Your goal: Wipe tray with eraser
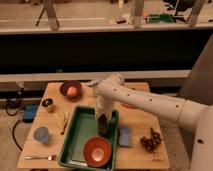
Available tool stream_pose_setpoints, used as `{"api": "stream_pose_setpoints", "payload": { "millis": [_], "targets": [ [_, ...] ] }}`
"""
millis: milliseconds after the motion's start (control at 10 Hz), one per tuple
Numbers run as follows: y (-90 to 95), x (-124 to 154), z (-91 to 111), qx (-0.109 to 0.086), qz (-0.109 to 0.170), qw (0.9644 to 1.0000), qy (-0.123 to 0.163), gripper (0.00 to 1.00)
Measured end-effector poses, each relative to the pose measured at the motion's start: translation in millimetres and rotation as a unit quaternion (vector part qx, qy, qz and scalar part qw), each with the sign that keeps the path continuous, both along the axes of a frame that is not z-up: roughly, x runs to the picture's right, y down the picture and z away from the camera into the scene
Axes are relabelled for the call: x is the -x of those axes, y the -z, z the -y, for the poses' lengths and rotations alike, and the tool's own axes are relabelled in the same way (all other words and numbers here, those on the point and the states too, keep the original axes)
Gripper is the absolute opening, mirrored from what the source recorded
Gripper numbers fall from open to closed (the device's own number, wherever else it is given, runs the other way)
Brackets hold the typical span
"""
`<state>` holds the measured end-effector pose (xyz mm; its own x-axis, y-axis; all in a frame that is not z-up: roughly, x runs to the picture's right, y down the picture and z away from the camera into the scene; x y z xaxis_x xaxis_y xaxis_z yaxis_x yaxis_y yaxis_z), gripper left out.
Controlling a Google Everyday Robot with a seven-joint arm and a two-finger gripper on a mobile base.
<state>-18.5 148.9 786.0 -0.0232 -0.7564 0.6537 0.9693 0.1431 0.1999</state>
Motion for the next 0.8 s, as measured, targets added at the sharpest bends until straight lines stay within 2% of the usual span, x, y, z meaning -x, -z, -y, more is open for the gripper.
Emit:
{"api": "stream_pose_setpoints", "payload": {
  "millis": [300, 500, 800],
  "targets": [
    [-11.5, -0.1, 18.5, -0.012, -0.008, 0.9998, -0.01, 0.0],
    [-18.9, 23.0, 23.8, -0.018, -0.004, 0.9998, -0.009, 0.0],
    [-27.0, 74.7, 22.2, -0.023, 0.0, 0.9996, 0.014, 0.0]
  ]
}}
